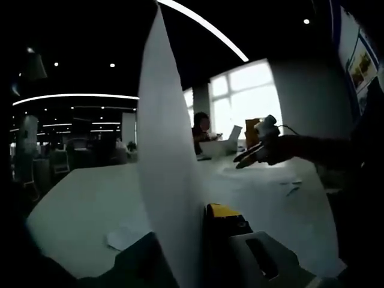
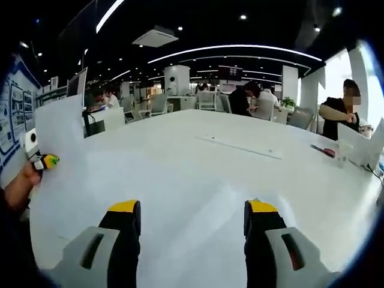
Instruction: Organize the stack of printing papers by aligning and flattening the scattered papers on the table
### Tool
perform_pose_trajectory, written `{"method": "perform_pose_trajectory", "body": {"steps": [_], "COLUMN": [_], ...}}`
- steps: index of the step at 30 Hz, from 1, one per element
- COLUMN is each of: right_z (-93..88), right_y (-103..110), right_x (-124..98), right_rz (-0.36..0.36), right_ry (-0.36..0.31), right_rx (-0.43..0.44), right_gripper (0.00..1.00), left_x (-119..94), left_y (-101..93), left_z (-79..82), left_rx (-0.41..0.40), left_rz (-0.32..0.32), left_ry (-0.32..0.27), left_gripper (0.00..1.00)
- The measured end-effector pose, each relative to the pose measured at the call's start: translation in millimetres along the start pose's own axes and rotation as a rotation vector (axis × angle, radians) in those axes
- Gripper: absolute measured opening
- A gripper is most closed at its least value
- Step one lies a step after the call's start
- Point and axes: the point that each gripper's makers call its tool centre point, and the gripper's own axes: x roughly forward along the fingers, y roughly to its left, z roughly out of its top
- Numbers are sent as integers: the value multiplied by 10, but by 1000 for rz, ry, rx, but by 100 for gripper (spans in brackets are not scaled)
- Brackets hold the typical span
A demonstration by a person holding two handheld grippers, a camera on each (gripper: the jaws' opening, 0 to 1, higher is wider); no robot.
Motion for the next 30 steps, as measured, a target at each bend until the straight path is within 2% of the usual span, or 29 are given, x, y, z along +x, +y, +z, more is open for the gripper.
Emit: {"method": "perform_pose_trajectory", "body": {"steps": [14,18,30], "right_z": [-57,-66,-124], "right_y": [1,-76,-112], "right_x": [57,124,193], "right_rz": [-5,-4,-6], "right_ry": [16,21,42], "right_rx": [2,9,22], "right_gripper": [65,65,65], "left_x": [-1,-2,-1], "left_y": [2,1,-7], "left_z": [-7,-6,-8], "left_rx": [3,3,4], "left_rz": [2,1,-1], "left_ry": [6,6,6], "left_gripper": [7,7,7]}}
